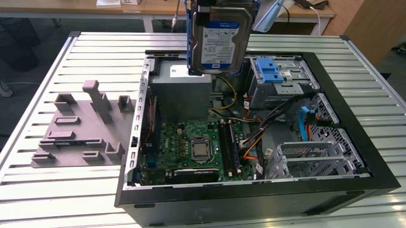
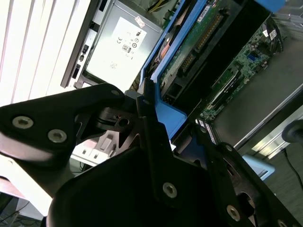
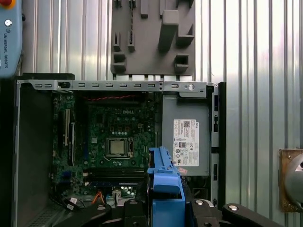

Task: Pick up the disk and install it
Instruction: 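Pick up the disk, then insert the disk into the insertion slot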

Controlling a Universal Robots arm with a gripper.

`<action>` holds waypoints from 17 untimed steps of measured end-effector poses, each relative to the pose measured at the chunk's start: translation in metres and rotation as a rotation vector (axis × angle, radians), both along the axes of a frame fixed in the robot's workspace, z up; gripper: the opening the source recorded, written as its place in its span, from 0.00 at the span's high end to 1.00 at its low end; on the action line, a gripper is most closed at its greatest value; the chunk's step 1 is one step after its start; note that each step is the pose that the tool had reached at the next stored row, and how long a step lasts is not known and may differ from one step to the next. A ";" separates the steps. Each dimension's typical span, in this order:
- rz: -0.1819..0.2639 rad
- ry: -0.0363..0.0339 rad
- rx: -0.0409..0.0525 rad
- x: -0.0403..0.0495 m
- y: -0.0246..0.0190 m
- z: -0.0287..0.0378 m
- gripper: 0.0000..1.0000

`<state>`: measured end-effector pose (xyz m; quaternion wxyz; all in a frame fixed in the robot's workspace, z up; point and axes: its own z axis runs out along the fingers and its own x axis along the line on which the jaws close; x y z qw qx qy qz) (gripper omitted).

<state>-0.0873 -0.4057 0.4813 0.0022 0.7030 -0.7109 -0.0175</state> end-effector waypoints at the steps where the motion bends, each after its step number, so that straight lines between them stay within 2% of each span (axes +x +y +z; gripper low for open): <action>1: 0.000 0.0001 0.0000 0.0010 -0.0002 0.0000 0.64; 3: -0.001 0.0003 -0.0001 0.0021 -0.0014 0.0000 0.64; 8: -0.002 0.0002 0.0002 0.0036 -0.0077 -0.0001 0.64; 17: -0.002 0.0002 0.0000 0.0036 -0.0086 0.0000 0.64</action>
